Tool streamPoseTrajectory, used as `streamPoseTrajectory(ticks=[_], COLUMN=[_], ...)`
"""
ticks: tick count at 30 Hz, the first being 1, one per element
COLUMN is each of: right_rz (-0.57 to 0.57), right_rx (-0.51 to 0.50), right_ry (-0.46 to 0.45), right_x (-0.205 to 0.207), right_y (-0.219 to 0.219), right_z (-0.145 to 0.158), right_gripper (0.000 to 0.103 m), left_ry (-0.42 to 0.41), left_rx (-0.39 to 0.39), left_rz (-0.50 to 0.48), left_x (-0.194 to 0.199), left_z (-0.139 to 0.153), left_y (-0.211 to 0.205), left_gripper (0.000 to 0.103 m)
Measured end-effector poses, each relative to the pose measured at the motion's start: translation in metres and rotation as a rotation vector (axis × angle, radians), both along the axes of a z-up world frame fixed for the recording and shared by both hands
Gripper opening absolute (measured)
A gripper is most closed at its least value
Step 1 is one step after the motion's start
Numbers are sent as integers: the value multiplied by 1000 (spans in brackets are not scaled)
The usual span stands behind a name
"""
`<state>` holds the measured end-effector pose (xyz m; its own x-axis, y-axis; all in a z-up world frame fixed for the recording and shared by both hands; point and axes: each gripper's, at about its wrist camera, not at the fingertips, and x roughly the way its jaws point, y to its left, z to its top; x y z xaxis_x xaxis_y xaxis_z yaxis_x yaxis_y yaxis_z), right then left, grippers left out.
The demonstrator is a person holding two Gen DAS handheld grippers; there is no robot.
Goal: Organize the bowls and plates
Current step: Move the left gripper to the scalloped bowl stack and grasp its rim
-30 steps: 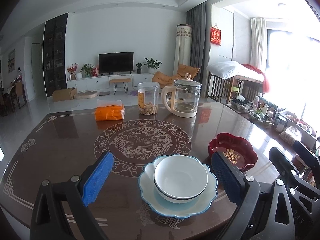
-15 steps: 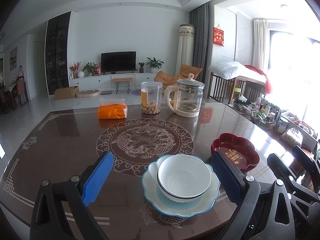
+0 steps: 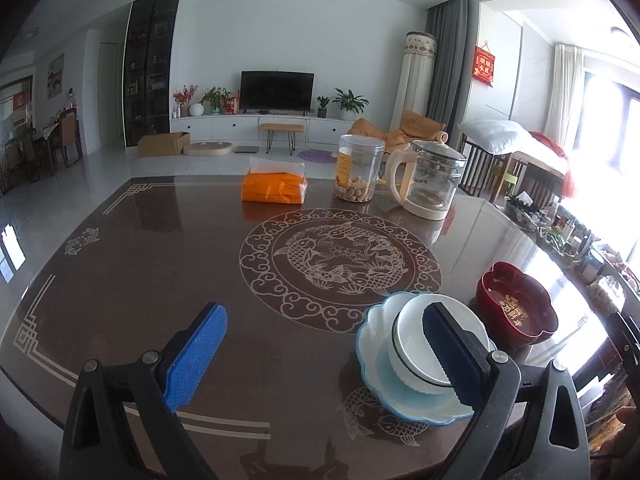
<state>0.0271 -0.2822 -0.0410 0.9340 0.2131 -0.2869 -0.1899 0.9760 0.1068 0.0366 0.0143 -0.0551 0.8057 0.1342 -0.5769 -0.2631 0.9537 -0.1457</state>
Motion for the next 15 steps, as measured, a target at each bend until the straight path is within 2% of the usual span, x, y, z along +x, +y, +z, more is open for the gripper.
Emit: streamPoseTrajectory(ticks=[3,5,7,9,15], right_rz=[9,32,61,79,136], right_rx=[19,35,40,22,-75], right_ry=[125,204,289,343,371], right_x=[22,37,51,61,67], right_y=[-6,-9,-9,-7,7], right_z=[-14,-22,-30,-36,-45], right_gripper=[82,82,82,82,82], left_ry=[118,204,245,273,315], left_rx=[-101,-196,-283,-300,-285], left_rz=[-69,-128,-156,-174,-232], left_x=[18,33,44,51,61], left_z=[-23,-43,-60,-71,-86], left_y=[21,29,35,32,13], left_gripper=[98,97,93,87,84])
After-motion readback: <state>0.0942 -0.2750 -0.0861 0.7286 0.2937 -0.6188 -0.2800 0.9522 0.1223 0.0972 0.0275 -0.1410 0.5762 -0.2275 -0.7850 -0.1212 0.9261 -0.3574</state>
